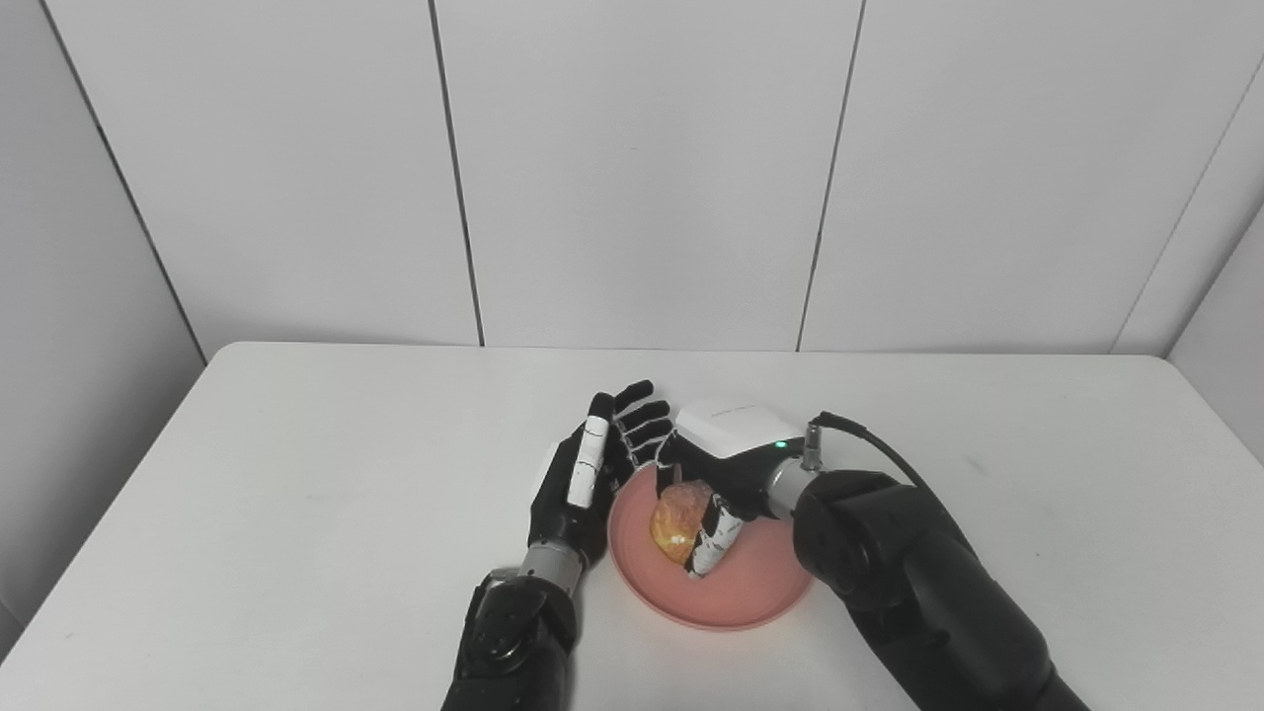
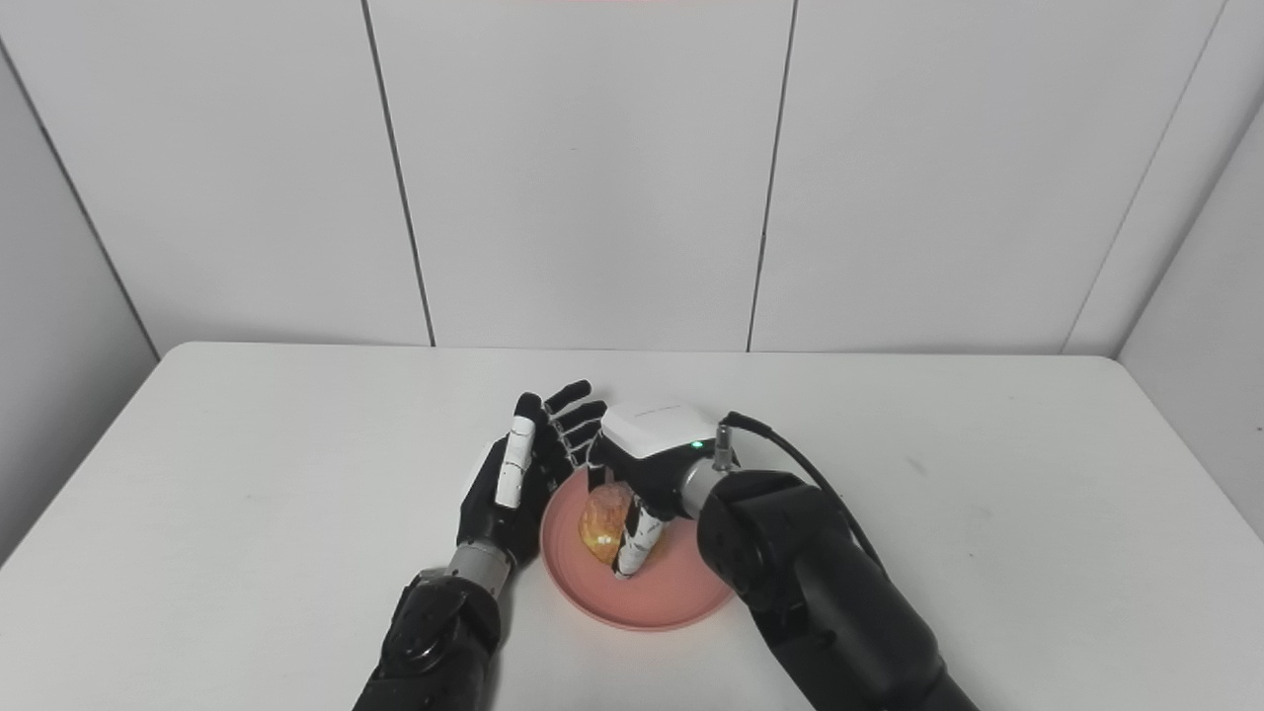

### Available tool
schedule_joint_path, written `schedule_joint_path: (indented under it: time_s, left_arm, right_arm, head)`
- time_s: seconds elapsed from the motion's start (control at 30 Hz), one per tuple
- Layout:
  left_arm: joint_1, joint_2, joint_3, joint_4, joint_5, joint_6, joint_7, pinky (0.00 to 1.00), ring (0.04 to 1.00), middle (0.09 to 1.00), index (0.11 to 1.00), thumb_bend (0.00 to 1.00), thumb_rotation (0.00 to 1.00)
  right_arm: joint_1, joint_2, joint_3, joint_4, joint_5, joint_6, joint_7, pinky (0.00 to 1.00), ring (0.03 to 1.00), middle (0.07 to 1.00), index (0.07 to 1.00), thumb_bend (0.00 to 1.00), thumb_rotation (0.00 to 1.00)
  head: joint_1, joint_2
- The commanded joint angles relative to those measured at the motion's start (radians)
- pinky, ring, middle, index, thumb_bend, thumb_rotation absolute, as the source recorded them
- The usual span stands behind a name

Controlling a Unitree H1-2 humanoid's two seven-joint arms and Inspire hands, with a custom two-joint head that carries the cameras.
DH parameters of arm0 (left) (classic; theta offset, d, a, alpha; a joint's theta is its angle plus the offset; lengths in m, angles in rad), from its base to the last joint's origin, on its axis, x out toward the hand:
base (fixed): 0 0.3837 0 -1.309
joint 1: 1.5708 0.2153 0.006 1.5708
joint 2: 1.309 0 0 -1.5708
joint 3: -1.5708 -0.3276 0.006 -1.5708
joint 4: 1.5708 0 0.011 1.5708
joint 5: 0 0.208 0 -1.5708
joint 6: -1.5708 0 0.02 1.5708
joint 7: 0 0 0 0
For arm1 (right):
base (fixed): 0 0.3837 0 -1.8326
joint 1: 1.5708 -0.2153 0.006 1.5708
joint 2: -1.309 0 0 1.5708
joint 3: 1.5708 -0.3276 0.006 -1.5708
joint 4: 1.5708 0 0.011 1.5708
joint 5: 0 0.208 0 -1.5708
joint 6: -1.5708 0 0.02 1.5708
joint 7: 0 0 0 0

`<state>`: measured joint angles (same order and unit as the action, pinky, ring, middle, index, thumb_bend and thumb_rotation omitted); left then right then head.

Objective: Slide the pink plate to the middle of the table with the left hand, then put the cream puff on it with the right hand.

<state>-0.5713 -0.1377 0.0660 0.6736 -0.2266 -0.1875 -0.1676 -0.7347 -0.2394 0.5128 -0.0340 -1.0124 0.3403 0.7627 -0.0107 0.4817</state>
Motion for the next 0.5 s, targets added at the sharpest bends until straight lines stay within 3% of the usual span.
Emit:
schedule_joint_path:
  time_s: [0.0, 0.13, 0.47]
  left_arm:
    - [0.095, -0.01, -0.006, 0.06, 0.006, 0.021, 0.003, 0.73, 0.757, 0.752, 0.753, 0.96, 0.85]
    - [0.102, -0.01, -0.003, 0.048, 0.006, 0.026, -0.003, 0.73, 0.768, 0.76, 0.768, 0.95, 0.85]
    - [0.112, -0.012, -0.002, 0.028, 0.003, 0.036, -0.008, 0.72, 0.769, 0.749, 0.767, 0.95, 0.84]
  right_arm:
    - [-0.038, 0.007, -0.003, -0.006, -0.002, -0.02, -0.026, 0.28, 0.42, 0.491, 0.496, 0.52, 0.0]
    - [-0.05, 0.016, 0.008, 0.018, -0.01, 0.001, -0.003, 0.34, 0.44, 0.509, 0.484, 0.52, 0.0]
    - [-0.065, 0.016, 0.021, 0.033, -0.034, 0.014, 0.021, 0.34, 0.436, 0.518, 0.485, 0.52, 0.0]
  head:
    - [0.001, 0.001]
    - [-0.004, 0.004]
    - [-0.013, 0.011]
